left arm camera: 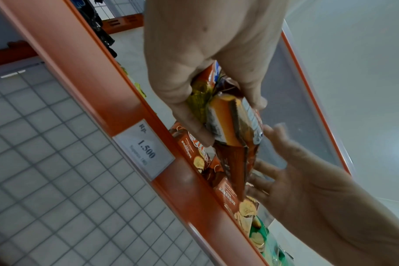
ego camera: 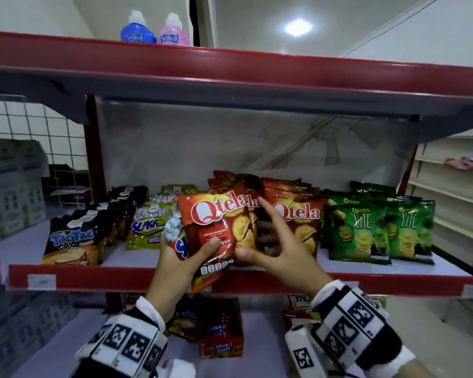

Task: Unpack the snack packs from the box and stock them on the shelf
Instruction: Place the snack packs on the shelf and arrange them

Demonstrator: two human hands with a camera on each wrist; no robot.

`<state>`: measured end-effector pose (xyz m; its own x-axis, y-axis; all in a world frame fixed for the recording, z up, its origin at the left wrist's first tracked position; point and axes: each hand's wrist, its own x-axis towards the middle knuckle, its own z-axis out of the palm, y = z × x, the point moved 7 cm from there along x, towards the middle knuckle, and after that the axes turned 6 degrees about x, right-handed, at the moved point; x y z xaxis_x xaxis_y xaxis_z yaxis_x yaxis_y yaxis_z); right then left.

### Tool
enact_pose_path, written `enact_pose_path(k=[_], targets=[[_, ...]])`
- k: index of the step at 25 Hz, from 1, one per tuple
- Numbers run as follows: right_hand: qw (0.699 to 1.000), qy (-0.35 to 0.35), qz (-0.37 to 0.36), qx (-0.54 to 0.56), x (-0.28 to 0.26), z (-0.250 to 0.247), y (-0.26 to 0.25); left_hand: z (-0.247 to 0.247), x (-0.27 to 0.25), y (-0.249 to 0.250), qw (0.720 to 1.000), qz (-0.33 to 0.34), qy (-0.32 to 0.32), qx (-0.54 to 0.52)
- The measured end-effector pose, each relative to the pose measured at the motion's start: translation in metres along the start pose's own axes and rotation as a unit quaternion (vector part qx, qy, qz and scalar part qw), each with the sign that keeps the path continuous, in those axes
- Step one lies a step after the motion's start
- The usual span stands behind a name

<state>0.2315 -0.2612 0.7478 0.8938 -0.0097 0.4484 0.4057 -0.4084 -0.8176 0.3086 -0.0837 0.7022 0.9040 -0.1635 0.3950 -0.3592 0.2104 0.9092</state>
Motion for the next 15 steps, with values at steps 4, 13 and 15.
enact_pose_path(k=[4, 13, 15], targets=[[0.998, 0.033, -0.024, 0.044, 0.014, 0.026, 0.009, -0.018, 0.009, -0.003, 1.000, -0.018, -0.001, 0.004], [0.952, 0.209, 0.093, -0.205, 0.038, 0.025, 0.045, -0.098, 0.031, -0.007, 0.997, -0.081, 0.009, -0.007], [0.941, 0.216, 0.112, -0.233, 0.031, 0.020, 0.050, -0.101, 0.031, -0.009, 0.997, -0.083, 0.005, -0.003]])
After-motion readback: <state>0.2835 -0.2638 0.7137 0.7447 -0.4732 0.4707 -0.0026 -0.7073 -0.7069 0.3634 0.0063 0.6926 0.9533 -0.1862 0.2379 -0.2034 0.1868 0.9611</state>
